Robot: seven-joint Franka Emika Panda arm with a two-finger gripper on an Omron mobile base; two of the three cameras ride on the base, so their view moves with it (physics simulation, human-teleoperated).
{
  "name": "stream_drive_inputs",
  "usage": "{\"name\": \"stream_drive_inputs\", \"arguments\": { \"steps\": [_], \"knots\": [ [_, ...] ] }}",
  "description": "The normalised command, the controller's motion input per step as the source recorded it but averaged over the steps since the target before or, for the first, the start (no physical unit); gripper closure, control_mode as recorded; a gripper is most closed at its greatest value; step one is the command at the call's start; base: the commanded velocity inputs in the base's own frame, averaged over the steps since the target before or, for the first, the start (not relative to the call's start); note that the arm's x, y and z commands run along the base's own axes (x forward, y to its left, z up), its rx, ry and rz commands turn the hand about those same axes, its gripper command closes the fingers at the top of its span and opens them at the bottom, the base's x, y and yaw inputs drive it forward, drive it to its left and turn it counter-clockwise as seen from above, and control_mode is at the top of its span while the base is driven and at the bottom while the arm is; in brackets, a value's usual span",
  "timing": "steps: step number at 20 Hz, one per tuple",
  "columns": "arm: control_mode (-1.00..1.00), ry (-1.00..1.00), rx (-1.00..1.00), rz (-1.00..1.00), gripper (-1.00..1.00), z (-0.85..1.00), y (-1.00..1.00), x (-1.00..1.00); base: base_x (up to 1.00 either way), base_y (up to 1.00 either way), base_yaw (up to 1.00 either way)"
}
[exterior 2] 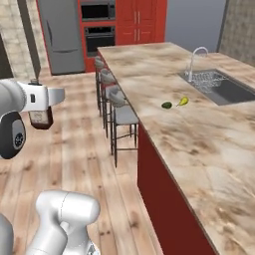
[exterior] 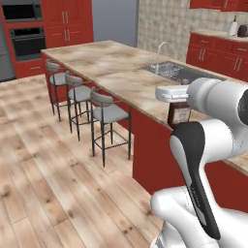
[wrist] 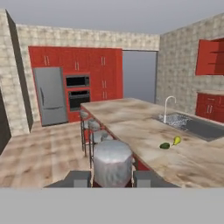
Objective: Move the ketchup and ketchup from the cabinet to the dining counter.
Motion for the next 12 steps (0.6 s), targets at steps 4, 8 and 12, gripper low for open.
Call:
{"name": "stream_drive_inputs", "arguments": {
  "steps": [4, 8, 12],
  "knots": [
    [1.00, 0.00, 0.00, 0.00, 1.00, 0.00, 0.00, 0.00, 0.72, 0.55, -0.20],
    [1.00, 0.00, 0.00, 0.00, 1.00, 0.00, 0.00, 0.00, 0.76, 0.50, -0.24],
    [1.00, 0.00, 0.00, 0.00, 1.00, 0.00, 0.00, 0.00, 0.74, 0.52, -0.23]
  ]
}}
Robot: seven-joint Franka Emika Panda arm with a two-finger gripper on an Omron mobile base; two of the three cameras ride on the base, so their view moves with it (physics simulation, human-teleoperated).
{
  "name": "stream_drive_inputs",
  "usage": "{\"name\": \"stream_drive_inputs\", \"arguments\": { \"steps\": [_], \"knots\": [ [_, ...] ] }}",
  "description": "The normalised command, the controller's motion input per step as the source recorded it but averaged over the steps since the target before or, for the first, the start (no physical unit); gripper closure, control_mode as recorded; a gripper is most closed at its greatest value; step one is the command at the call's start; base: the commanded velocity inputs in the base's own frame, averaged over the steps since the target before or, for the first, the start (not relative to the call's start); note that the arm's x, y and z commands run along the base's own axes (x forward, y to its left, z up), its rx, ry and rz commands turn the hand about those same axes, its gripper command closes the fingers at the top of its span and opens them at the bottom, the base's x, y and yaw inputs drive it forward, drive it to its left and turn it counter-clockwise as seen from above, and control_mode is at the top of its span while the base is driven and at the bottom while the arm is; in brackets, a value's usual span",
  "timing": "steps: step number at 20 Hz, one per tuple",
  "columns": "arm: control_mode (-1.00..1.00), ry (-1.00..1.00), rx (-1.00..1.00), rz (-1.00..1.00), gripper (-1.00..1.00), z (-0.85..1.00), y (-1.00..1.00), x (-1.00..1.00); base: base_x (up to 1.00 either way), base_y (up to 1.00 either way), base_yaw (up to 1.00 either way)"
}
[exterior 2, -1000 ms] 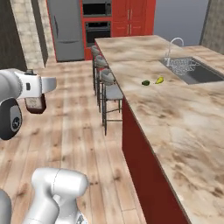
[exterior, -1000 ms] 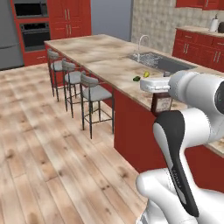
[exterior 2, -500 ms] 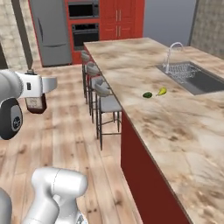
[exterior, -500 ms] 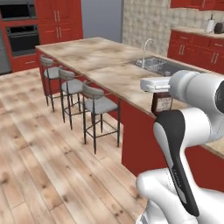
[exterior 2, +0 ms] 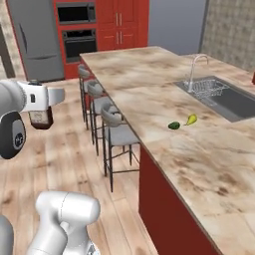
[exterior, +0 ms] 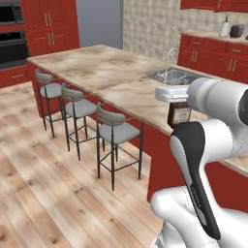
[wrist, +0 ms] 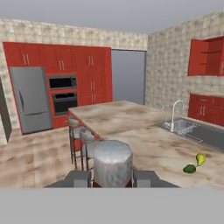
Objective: Move the ketchup and ketchup from the cabinet to the dining counter.
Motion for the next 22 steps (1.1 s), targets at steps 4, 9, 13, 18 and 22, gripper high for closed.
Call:
{"name": "stream_drive_inputs", "arguments": {
  "steps": [4, 9, 13, 18, 22],
  "knots": [
    [1.00, 0.00, 0.00, 0.00, 1.00, 0.00, 0.00, 0.00, 0.70, 0.54, -0.24],
    [1.00, 0.00, 0.00, 0.00, 1.00, 0.00, 0.00, 0.00, 0.70, 0.42, -0.22],
    [1.00, 0.00, 0.00, 0.00, 1.00, 0.00, 0.00, 0.00, 0.66, 0.15, -0.14],
    [1.00, 0.00, 0.00, 0.00, 1.00, 0.00, 0.00, 0.00, 0.69, 0.05, -0.13],
    [1.00, 0.00, 0.00, 0.00, 1.00, 0.00, 0.00, 0.00, 0.64, -0.13, -0.04]
  ]
}}
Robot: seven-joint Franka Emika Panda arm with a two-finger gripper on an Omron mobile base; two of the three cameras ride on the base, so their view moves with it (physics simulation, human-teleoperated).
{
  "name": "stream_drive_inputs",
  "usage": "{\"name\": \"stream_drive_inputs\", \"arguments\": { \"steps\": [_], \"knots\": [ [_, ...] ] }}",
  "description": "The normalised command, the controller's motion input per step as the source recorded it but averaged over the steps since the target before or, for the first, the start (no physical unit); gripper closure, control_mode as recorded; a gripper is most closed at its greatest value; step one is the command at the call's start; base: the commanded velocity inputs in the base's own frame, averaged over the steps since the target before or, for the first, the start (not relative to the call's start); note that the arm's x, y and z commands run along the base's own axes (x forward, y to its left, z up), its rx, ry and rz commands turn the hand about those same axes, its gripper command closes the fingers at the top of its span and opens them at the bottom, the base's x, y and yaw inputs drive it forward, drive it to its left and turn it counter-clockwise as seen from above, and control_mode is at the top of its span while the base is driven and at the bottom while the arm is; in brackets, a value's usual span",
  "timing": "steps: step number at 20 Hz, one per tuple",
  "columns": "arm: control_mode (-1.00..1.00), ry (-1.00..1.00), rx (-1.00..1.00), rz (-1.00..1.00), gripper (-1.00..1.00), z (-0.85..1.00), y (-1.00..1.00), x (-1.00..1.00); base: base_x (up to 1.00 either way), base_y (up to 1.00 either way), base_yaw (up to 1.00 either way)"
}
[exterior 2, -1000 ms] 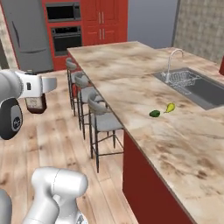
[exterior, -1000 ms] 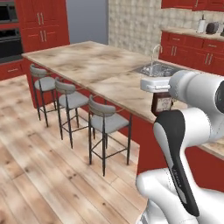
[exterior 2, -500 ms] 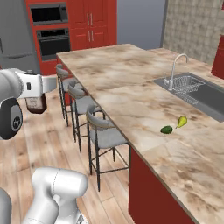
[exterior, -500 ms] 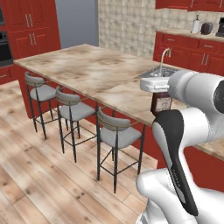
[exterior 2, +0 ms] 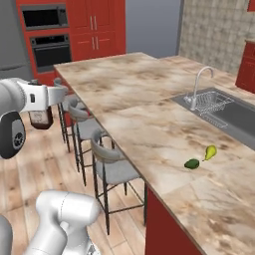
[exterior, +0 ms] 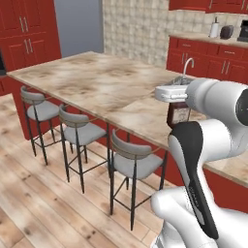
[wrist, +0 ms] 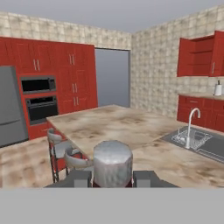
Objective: Move the ketchup and ketchup from the cabinet to the dining counter.
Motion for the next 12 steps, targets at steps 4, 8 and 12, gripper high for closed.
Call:
{"name": "stream_drive_inputs", "arguments": {
  "steps": [4, 8, 12],
  "knots": [
    [1.00, 0.00, 0.00, 0.00, 1.00, 0.00, 0.00, 0.00, 0.66, -0.26, -0.01],
    [1.00, 0.00, 0.00, 0.00, 1.00, 0.00, 0.00, 0.00, 0.62, -0.22, 0.00],
    [1.00, 0.00, 0.00, 0.00, 1.00, 0.00, 0.00, 0.00, 0.69, -0.01, -0.05]
  ]
}}
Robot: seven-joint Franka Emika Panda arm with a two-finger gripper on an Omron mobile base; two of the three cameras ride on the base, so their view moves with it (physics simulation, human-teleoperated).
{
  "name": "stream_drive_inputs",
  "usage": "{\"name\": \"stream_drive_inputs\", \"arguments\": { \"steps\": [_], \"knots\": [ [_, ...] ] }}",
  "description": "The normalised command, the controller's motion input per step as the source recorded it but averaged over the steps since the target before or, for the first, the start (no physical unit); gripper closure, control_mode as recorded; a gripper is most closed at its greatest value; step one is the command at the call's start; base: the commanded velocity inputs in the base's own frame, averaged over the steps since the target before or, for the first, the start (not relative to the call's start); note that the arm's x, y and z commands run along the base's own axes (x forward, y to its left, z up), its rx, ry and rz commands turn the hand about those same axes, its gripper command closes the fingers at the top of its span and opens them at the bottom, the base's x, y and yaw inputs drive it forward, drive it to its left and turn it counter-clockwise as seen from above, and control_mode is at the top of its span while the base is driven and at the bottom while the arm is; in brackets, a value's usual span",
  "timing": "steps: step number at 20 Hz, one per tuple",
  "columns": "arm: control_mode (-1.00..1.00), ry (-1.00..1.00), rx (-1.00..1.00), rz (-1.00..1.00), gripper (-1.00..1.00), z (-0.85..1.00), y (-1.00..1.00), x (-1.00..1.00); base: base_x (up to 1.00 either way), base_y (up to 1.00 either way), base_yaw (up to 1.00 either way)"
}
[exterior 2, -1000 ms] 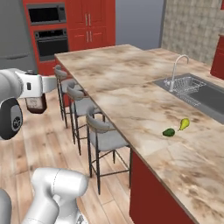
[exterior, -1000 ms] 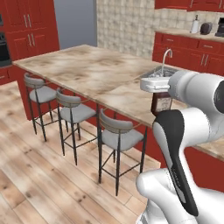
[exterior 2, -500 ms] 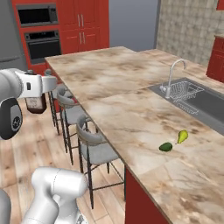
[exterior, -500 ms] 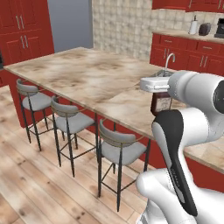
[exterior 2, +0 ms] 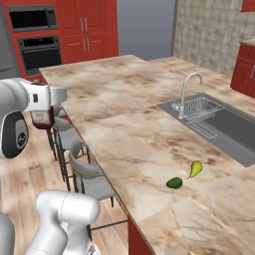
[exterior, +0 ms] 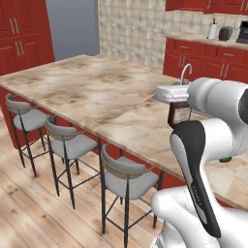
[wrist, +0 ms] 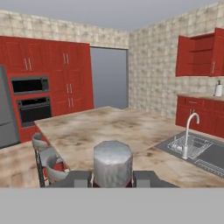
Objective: Move the ketchup and ketchup from the cabinet to the dining counter.
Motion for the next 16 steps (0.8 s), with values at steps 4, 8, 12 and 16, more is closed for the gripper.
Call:
{"name": "stream_drive_inputs", "arguments": {
  "steps": [4, 8, 12, 16],
  "knots": [
    [1.00, 0.00, 0.00, 0.00, 1.00, 0.00, 0.00, 0.00, 0.71, 0.00, -0.06],
    [1.00, 0.00, 0.00, 0.00, 1.00, 0.00, 0.00, 0.00, 0.57, 0.00, -0.05],
    [1.00, 0.00, 0.00, 0.00, 1.00, 0.00, 0.00, 0.00, 0.07, 0.00, -0.01],
    [1.00, 0.00, 0.00, 0.00, 1.00, 0.00, 0.00, 0.00, 0.00, 0.00, 0.00]
  ]
}}
